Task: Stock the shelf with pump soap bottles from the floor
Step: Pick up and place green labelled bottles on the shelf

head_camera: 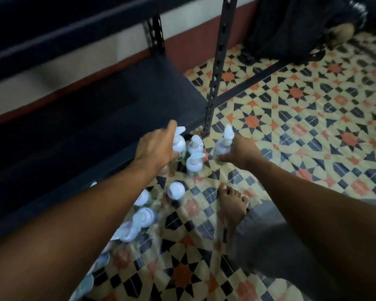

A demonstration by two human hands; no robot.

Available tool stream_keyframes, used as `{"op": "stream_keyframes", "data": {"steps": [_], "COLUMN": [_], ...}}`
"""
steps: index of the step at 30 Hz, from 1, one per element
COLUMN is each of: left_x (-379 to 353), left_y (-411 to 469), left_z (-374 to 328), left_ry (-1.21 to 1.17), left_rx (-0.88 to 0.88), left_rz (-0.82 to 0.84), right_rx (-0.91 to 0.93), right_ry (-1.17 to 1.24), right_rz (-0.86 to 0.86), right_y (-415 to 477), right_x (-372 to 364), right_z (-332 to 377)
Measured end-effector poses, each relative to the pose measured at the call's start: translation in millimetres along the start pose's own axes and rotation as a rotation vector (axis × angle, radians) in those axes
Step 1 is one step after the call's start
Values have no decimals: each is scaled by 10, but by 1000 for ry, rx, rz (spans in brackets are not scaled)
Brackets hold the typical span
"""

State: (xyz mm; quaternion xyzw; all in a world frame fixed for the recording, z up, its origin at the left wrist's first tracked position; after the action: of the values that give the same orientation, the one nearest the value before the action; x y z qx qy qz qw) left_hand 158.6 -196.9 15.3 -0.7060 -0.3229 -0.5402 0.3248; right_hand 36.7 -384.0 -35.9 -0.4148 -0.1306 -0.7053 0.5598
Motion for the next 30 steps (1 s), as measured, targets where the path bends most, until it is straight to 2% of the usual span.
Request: {"op": "stream_keyframes", "data": {"steps": [4, 8, 11, 15, 17, 21, 23, 26, 30], "left_x": [891, 1852, 2484, 2972, 3091, 3022, 2921, 2699, 2444], "left_y": [-426, -1104, -1729, -2456, -2783, -3309, -3524, -3806, -4114], "left_z": [-26, 80, 214, 535, 746, 1144, 1277, 1427, 1600], "left_ry": [-185, -469, -635, -881, -1001, -1534, -1712, -1837, -1915], "left_rx": [33, 101, 142, 218, 281, 383, 433, 526, 665], "left_rz": [-86, -179, -258, -364, -426, -510, -552, -579, -577], "right_rx": [96, 223, 340, 485, 548, 630, 607, 517, 423], "right_ry": [22, 71, 102, 236, 346, 508, 596, 779, 953], "right_rz": [-58, -102, -103, -34, 24, 151, 174, 232, 391], "right_y": [-326, -764, -1109, -1519, -1751, -2152, -2233, -2335, -2498], "right_x": [567, 1011, 1182, 1187, 1123, 834, 609, 215, -292], "right_z": [565, 1289, 1920, 2700, 3079, 3673, 3839, 4009, 4166]}}
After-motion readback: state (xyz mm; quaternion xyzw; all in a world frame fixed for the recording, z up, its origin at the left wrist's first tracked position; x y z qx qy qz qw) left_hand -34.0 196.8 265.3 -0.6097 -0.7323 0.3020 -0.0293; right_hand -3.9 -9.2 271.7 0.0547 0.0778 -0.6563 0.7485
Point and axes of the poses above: each hand's wrist, its own y-axis towards the middle knuckle, its own x-axis out of the back of the hand, z = x × y, the point moved 10 cm from there along y, towards the middle knuckle, and after that the axes turned 8 degrees about x, right-handed, at the moved point
